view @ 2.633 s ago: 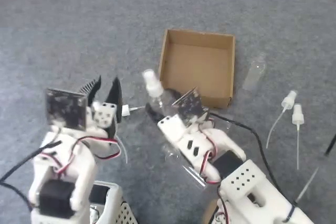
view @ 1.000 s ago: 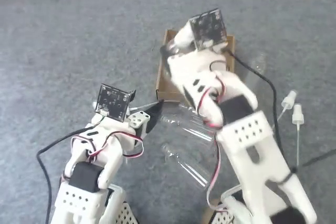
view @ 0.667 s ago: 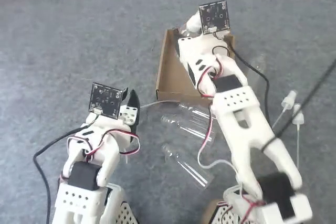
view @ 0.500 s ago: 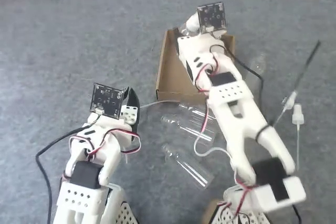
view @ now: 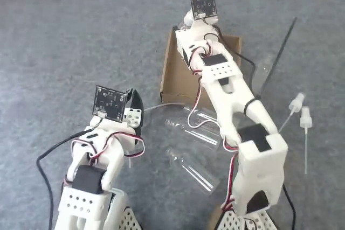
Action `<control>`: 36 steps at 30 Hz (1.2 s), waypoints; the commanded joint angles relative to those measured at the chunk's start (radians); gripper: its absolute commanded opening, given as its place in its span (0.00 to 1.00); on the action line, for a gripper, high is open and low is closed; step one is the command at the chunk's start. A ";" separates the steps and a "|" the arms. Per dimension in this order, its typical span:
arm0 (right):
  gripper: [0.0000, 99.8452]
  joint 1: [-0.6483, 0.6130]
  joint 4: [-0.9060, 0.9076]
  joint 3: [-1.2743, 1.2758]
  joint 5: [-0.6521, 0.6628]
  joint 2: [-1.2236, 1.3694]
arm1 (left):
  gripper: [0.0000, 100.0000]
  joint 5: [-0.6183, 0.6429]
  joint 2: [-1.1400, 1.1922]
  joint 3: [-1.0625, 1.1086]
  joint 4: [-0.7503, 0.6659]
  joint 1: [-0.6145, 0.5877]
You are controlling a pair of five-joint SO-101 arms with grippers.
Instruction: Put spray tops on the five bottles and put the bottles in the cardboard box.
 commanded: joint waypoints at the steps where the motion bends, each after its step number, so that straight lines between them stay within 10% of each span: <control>1: 0.01 0.007 0.002 -0.110 -0.014 0.024 | 0.01 0.003 0.002 -0.007 -0.026 -0.005; 36: 0.21 0.001 0.013 -0.160 -0.008 0.127 | 0.01 0.002 0.002 -0.007 -0.026 -0.005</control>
